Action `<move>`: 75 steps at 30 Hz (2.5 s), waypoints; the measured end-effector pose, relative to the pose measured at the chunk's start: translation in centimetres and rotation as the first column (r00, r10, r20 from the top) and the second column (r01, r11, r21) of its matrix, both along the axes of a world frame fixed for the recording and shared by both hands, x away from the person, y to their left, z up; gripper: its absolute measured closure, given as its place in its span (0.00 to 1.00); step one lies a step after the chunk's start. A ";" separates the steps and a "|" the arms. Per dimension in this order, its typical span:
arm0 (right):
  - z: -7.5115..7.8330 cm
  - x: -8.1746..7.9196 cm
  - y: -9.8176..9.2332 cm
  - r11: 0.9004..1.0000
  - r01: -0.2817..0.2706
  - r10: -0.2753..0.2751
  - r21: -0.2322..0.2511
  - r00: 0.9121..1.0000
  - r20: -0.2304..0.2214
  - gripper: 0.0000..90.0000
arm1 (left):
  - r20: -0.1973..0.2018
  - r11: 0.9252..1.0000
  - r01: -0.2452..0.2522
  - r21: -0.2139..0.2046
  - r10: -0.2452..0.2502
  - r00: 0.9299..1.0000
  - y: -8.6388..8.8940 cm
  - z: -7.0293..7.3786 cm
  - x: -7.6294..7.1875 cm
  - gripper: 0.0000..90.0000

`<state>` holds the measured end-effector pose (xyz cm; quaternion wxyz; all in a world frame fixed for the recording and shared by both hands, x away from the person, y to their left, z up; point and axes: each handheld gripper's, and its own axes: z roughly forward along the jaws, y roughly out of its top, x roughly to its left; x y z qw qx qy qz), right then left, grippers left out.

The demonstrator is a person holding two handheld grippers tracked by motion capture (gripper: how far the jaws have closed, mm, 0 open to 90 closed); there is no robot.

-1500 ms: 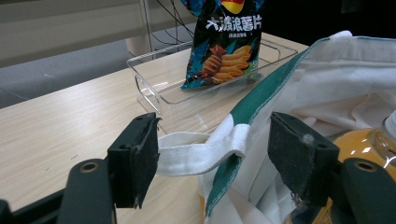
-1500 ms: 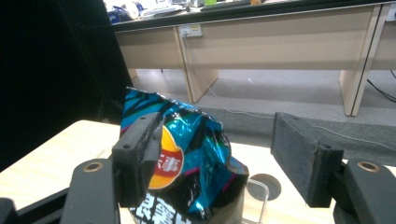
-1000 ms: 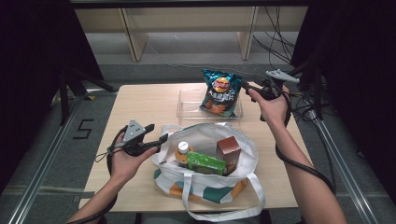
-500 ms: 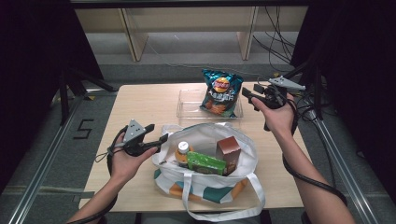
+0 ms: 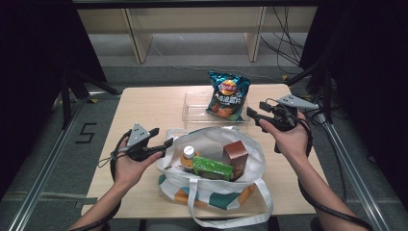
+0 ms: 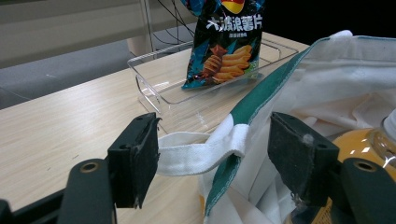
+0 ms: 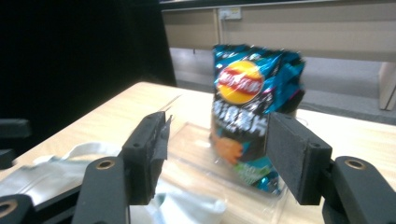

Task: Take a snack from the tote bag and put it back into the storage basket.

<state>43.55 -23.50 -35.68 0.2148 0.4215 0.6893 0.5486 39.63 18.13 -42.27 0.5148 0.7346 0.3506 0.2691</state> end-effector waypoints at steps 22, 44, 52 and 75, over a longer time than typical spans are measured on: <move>-1.1 -7.8 1.6 0.996 -0.081 0.082 0.037 0.997 -0.013 0.36 | 0.004 1.000 -0.005 -0.001 0.005 1.000 0.1 0.0 0.0 0.37; -1.6 -10.2 3.2 0.993 -0.120 0.120 0.017 0.993 -0.010 0.30 | 0.003 1.000 0.005 -0.021 -0.005 1.000 -0.2 0.2 0.2 0.37; -2.4 -10.4 4.9 0.987 -0.160 0.160 -0.010 0.987 -0.015 0.27 | 0.008 1.000 0.000 -0.019 0.000 1.000 0.0 0.3 0.0 0.37; -4.4 -9.3 6.6 0.984 -0.134 0.134 -0.117 0.991 -0.010 0.23 | -0.010 1.000 0.003 -0.027 -0.003 1.000 0.1 -0.1 0.0 0.37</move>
